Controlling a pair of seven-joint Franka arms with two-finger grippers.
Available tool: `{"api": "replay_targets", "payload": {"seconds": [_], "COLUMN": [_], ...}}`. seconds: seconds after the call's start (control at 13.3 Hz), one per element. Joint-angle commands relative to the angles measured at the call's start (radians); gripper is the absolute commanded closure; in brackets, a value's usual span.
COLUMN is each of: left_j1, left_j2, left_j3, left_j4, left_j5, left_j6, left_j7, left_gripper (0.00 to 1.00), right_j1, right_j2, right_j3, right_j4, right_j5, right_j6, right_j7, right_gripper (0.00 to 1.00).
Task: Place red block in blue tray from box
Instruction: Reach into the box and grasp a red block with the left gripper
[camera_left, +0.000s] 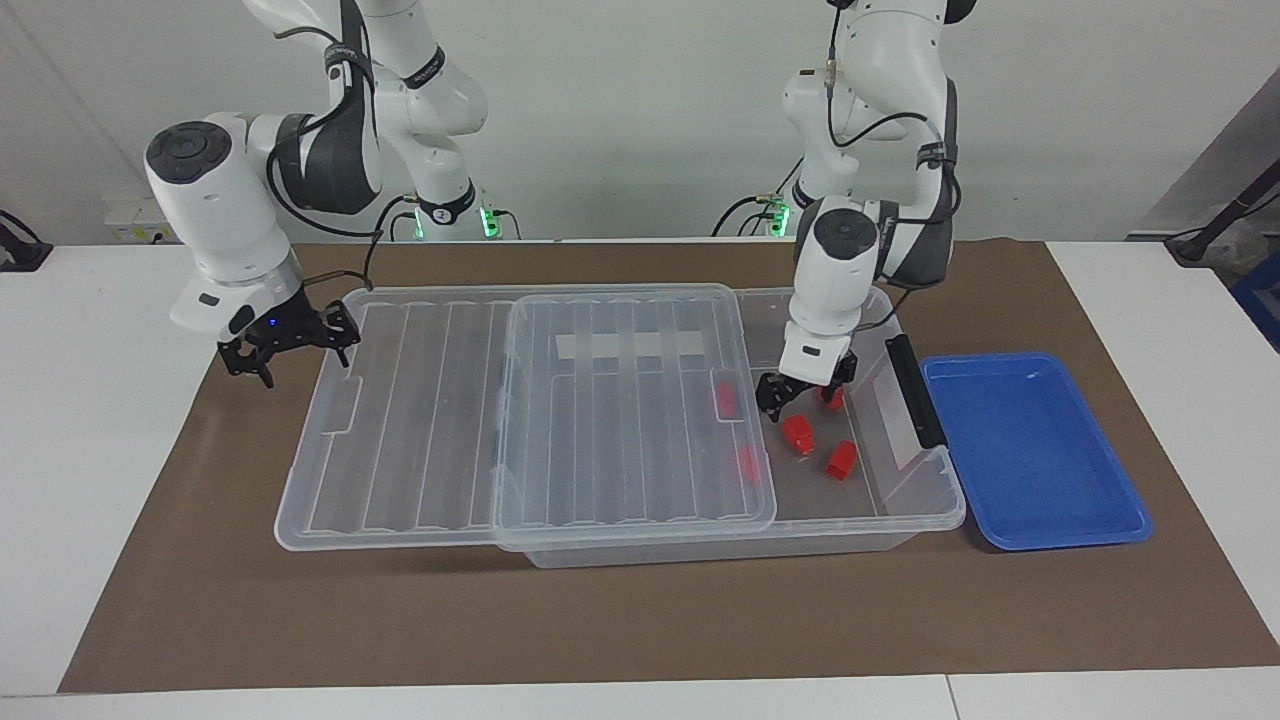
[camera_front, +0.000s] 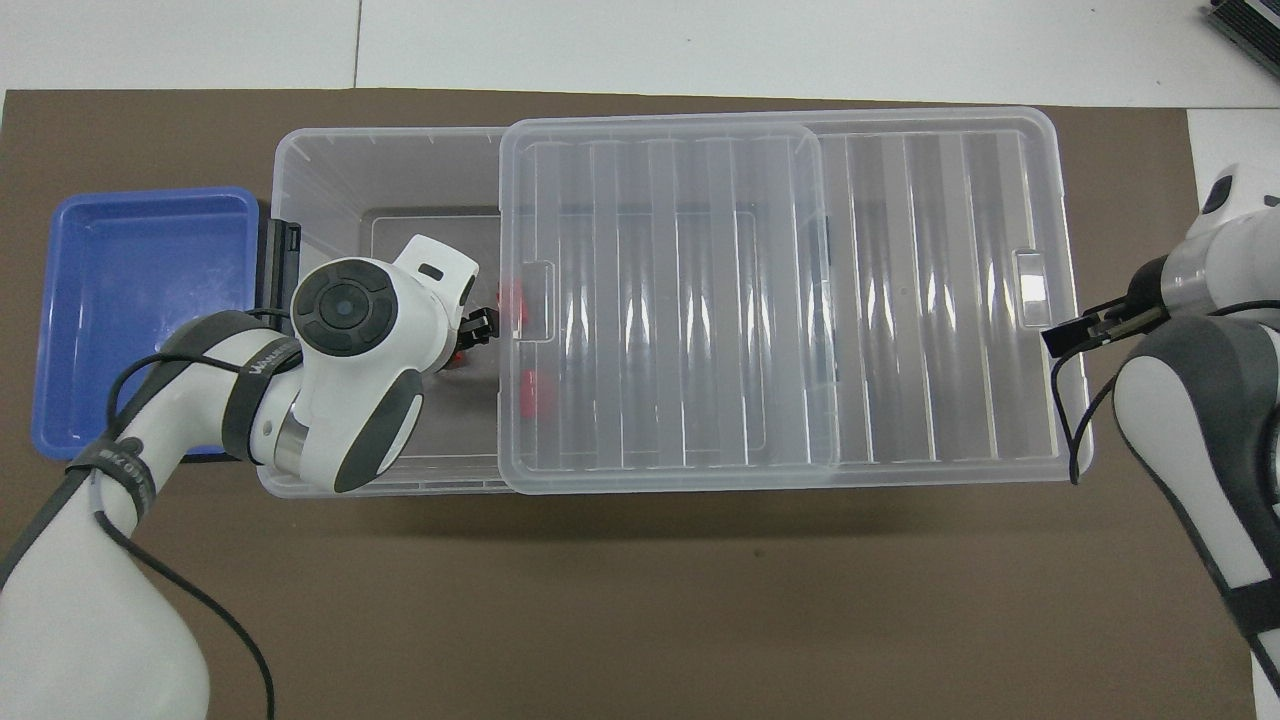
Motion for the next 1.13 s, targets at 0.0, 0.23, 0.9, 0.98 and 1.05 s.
{"api": "replay_targets", "payload": {"seconds": [0.0, 0.23, 0.9, 0.98, 1.05], "left_j1": [-0.006, 0.015, 0.031, 0.031, 0.031], "left_j2": [0.011, 0.013, 0.036, 0.037, 0.040], "left_j3": [0.020, 0.020, 0.020, 0.020, 0.020], "left_j4": [0.000, -0.003, -0.009, -0.009, -0.009], "left_j5": [0.027, 0.027, 0.027, 0.027, 0.027], "left_j6": [0.025, 0.031, 0.106, 0.106, 0.107], "left_j7": [-0.015, 0.030, 0.044, 0.044, 0.044], "left_gripper": [0.00, 0.00, 0.00, 0.05, 0.12], "right_j1": [0.047, 0.056, 0.052, 0.045, 0.045], "right_j2": [-0.056, -0.053, 0.001, -0.011, -0.028], "right_j3": [0.007, 0.047, 0.090, 0.090, 0.089], "right_j4": [-0.013, 0.074, 0.363, 0.340, 0.314], "right_j5": [0.051, 0.074, 0.088, 0.088, 0.086], "right_j6": [-0.035, -0.098, -0.384, -0.393, -0.402], "right_j7": [0.193, 0.362, 0.508, 0.505, 0.505], "right_gripper": [0.00, 0.00, 0.00, 0.00, 0.00]}}
